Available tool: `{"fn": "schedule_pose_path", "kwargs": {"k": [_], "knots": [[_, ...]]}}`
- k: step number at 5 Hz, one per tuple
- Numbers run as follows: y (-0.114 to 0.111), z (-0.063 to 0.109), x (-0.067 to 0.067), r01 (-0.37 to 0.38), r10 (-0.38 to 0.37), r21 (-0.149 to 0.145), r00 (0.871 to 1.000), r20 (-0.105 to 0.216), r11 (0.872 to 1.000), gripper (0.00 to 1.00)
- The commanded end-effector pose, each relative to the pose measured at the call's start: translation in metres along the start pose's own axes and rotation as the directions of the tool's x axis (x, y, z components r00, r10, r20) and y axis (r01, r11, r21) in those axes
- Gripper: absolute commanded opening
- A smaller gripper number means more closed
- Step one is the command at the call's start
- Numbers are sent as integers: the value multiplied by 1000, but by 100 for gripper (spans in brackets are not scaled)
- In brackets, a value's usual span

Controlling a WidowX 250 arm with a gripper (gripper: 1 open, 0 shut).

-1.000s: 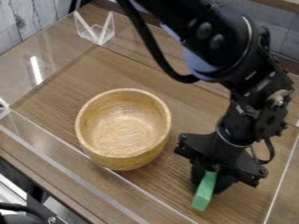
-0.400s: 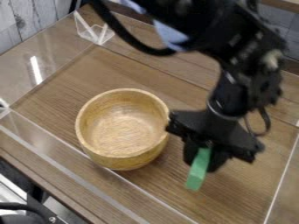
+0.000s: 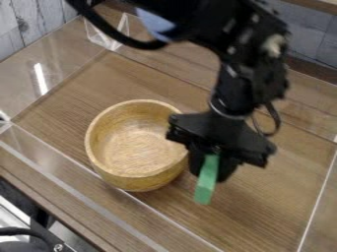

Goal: Put green object into wooden bowl

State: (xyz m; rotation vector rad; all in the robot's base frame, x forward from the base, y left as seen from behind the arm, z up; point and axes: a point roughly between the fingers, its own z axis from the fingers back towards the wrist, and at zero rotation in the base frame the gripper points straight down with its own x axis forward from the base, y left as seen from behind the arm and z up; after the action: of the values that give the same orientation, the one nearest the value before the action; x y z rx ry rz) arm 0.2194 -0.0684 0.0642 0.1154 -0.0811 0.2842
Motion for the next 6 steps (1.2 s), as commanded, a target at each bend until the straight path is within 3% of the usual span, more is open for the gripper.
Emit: {"fn": "schedule_pose_path", "kwargs": {"k": [1, 3, 4, 5, 6], "knots": [[0, -2, 0, -16, 16, -15, 1000, 19, 1000, 0], [5, 20, -8, -54, 54, -12, 998, 16, 998, 0], [16, 24, -10, -76, 76, -9, 997, 11, 997, 0], [12, 22, -9, -95, 95, -15, 995, 4, 995, 0], [13, 18, -5, -57, 57, -20, 998, 2, 998, 0]]}}
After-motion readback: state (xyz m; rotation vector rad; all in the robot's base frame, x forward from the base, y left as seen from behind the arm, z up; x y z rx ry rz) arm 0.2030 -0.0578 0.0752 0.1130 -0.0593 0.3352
